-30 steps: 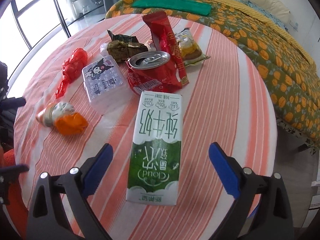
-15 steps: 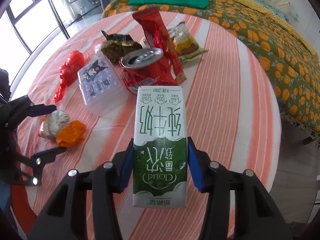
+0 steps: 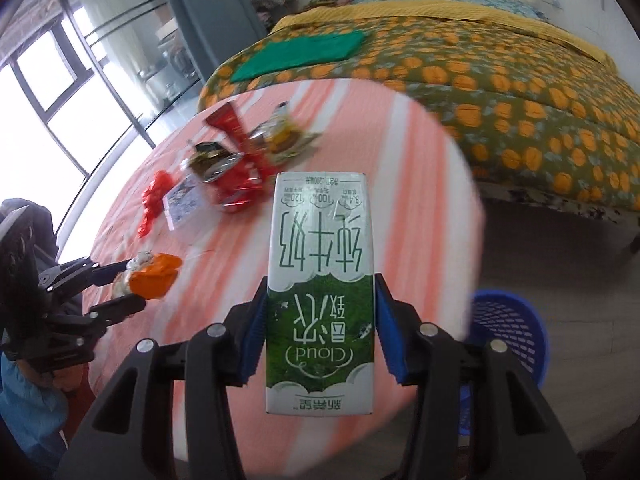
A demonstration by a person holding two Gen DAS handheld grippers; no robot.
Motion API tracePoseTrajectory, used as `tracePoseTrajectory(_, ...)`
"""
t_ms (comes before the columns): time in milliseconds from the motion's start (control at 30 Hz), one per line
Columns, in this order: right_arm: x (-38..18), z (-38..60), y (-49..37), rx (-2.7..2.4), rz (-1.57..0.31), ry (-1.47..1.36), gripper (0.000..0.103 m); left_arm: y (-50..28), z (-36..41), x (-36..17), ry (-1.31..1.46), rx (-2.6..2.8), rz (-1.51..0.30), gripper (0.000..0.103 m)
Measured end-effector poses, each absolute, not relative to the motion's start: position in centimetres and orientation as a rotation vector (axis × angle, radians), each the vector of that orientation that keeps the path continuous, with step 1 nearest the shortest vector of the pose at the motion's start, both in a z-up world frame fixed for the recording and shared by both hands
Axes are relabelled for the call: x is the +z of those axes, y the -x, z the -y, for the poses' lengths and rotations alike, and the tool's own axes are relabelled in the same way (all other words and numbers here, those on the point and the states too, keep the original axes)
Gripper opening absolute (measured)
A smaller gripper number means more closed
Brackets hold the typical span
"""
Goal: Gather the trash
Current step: 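Carry both items over the blue wastebasket and open both tools to drop them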
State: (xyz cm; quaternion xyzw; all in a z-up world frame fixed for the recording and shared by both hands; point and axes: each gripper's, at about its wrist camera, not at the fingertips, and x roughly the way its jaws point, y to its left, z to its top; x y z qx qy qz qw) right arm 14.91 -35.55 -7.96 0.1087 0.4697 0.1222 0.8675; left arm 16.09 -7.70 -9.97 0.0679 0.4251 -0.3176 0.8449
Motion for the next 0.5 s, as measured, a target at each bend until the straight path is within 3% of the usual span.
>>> tracePoseTrajectory(233, -11.3, 46.1, -12.4, 0.081, -1.014, -0.258, 0.048, -13.9, 18.7, -8.9, -0.111, -0.763, -0.919, 0.048)
tracePoseTrajectory(500, -17.1, 54.7, -11.5, -0.02, -1.066, -0.366, 0.048, -11.6, 31.2, -12.9, -0.168, -0.828, -0.992, 0.049)
